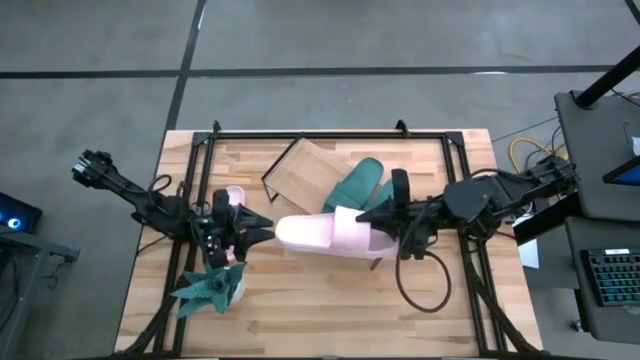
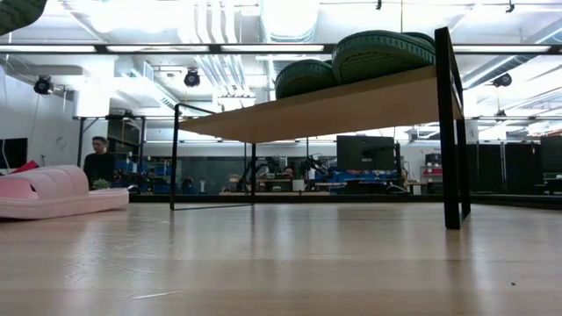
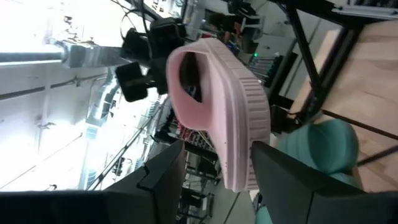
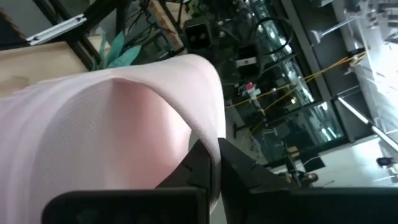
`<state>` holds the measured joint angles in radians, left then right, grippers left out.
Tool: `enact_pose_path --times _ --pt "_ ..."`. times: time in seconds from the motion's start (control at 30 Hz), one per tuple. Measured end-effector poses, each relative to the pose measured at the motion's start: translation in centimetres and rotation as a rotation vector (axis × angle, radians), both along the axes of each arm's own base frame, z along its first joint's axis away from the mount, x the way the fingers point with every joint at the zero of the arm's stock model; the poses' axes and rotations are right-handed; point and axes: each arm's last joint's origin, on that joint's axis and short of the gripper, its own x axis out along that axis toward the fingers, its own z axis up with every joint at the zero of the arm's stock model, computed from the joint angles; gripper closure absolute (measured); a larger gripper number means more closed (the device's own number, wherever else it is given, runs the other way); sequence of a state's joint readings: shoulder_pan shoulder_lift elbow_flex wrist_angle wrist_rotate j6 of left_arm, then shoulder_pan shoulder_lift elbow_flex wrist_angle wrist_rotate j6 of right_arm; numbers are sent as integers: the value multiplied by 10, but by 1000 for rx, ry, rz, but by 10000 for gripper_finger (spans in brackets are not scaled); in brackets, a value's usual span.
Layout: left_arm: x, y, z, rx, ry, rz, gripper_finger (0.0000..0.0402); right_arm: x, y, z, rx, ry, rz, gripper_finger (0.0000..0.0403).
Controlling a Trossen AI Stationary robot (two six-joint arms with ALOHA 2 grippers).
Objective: Pick and place slides into the shelf
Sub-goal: Put the right pink slide on the shelf
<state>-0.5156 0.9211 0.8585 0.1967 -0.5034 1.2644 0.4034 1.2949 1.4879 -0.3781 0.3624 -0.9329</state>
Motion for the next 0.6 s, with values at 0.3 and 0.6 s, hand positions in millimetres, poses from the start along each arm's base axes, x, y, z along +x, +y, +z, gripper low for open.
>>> enact_pose_path --times 0.3,0.6 --pt "0 2 -4 5 40 70 228 -3 -2 4 -12 -19 -8 394" --pt "0 4 -5 5 48 131 228 -4 -4 4 -16 -14 -57 394"
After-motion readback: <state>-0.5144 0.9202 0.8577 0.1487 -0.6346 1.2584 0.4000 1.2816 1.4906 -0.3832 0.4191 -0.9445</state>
